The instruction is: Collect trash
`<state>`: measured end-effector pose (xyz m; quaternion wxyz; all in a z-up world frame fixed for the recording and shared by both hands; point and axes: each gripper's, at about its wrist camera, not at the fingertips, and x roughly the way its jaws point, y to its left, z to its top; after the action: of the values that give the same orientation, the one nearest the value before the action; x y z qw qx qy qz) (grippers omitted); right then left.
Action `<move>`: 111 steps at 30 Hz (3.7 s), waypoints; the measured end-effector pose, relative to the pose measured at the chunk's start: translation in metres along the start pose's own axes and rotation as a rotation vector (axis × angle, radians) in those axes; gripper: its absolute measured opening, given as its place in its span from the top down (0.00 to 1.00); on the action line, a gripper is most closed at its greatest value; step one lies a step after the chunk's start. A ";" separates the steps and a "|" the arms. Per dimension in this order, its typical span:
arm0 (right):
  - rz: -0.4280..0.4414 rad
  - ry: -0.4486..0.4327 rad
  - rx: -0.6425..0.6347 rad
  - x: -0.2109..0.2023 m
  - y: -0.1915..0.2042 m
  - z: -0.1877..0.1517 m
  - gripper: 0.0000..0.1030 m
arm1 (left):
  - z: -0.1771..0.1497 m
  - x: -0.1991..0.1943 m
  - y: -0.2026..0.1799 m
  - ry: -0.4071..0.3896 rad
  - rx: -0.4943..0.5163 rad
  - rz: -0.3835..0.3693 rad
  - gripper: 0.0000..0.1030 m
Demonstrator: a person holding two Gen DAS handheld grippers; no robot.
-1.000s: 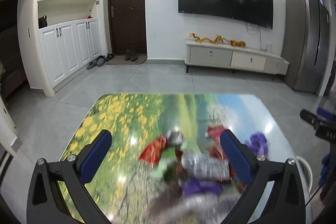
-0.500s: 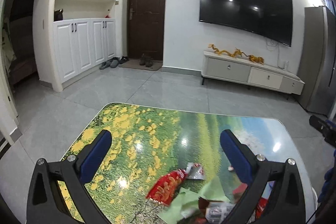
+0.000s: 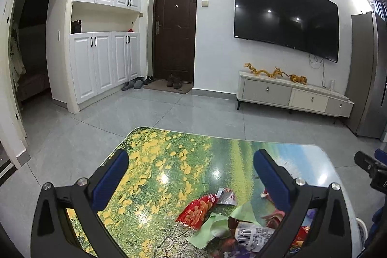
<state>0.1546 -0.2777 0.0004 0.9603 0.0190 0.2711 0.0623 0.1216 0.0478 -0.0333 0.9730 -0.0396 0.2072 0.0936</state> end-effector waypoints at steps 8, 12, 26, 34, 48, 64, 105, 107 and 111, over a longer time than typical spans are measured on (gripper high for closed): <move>-0.023 0.066 -0.022 0.026 -0.003 -0.001 0.00 | -0.021 0.030 0.011 0.086 -0.041 0.010 0.00; -0.024 0.089 -0.026 0.033 -0.007 0.000 0.00 | -0.020 0.031 0.015 0.089 -0.066 0.009 0.00; -0.017 0.104 0.003 -0.043 -0.023 -0.022 0.00 | -0.006 -0.025 -0.010 0.068 -0.006 -0.029 0.00; -0.048 0.084 -0.003 -0.098 -0.033 -0.049 0.00 | 0.004 -0.102 -0.025 0.018 0.064 0.002 0.00; 0.001 -0.029 -0.008 -0.161 -0.039 -0.053 0.00 | 0.013 -0.184 -0.045 -0.007 0.081 -0.048 0.00; -0.025 -0.121 -0.043 -0.201 -0.031 -0.047 0.00 | 0.020 -0.224 -0.053 -0.057 0.118 -0.086 0.00; 0.296 0.258 0.089 -0.006 -0.016 -0.052 0.35 | -0.095 -0.044 -0.031 0.575 0.017 -0.356 0.25; 0.307 0.275 0.106 0.009 -0.013 -0.048 0.37 | -0.097 -0.039 -0.030 0.594 0.001 -0.357 0.29; 0.297 0.303 0.085 0.035 -0.005 -0.044 0.37 | -0.103 -0.033 -0.031 0.626 -0.012 -0.368 0.39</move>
<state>0.1613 -0.2779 -0.0555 0.8871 0.0897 0.4090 0.1941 0.0576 0.0006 -0.1123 0.8626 -0.1087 0.4841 -0.0984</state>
